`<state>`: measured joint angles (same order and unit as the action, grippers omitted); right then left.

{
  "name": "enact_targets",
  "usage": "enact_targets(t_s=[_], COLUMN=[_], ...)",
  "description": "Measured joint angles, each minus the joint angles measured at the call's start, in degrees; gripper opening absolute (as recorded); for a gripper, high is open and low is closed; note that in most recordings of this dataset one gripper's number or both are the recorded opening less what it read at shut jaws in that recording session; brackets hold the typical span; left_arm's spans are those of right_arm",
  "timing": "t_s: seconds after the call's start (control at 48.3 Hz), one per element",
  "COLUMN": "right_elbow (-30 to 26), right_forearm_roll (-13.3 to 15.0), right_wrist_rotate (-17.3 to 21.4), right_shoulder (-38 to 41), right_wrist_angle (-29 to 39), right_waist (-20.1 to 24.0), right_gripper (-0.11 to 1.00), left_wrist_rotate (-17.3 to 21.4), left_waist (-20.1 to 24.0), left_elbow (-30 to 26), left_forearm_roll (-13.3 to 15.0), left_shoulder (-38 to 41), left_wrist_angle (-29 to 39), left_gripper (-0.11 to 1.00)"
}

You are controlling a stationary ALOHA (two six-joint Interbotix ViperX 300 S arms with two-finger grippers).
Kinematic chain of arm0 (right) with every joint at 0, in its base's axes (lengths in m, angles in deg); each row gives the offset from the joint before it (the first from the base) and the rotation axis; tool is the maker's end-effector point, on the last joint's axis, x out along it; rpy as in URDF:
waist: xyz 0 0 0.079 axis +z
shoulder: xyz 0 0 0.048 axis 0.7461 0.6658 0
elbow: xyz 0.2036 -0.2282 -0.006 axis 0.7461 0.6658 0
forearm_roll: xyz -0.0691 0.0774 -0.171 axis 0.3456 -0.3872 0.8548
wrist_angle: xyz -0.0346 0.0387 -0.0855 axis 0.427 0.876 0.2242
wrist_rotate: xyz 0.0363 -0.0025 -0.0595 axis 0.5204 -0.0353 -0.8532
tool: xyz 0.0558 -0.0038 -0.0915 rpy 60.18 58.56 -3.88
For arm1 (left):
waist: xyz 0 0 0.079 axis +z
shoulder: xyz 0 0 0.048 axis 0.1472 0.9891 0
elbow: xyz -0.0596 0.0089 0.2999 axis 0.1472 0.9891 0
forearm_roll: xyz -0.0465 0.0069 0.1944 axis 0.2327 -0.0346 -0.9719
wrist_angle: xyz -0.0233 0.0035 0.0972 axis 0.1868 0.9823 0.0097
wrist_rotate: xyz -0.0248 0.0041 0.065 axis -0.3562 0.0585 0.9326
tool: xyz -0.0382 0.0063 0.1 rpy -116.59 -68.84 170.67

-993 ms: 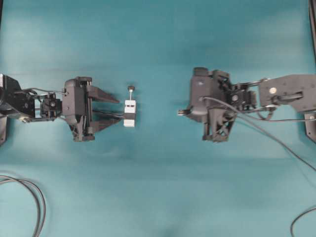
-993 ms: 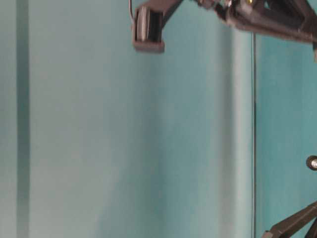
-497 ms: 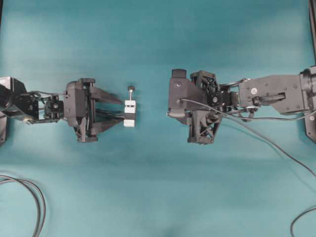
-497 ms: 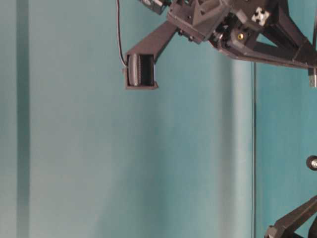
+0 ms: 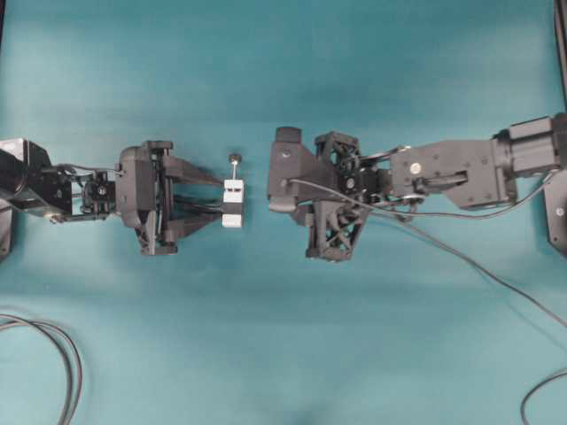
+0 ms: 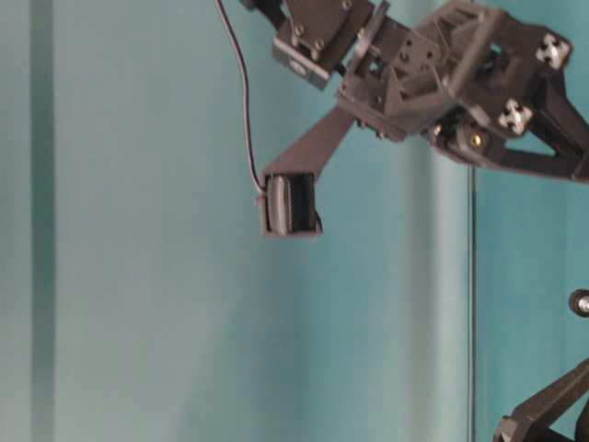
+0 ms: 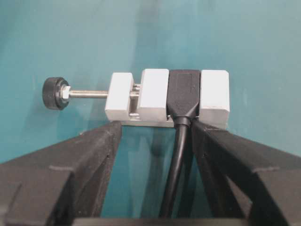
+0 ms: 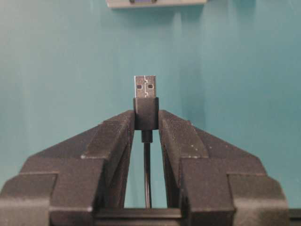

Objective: Insert the USB cable into the female connector supported by the left arm.
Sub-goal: 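Carry the plug left and align it with the clamped female connector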

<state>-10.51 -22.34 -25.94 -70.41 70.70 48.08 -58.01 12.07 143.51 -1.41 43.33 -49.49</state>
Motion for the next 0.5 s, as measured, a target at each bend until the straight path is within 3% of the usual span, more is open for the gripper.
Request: enact_targets(t_s=[0.497], right_elbow=[-5.98], right_forearm_roll=[0.0], right_wrist_rotate=[0.18], right_shoulder=[4.48], right_wrist_angle=[3.69], right_waist=[0.18], right_gripper=[0.21], left_wrist_rotate=[0.0], left_waist=[-0.26], left_elbow=[-0.09], left_forearm_roll=[0.09], left_shoulder=[0.0], left_wrist_angle=[0.0], left_gripper=[0.72])
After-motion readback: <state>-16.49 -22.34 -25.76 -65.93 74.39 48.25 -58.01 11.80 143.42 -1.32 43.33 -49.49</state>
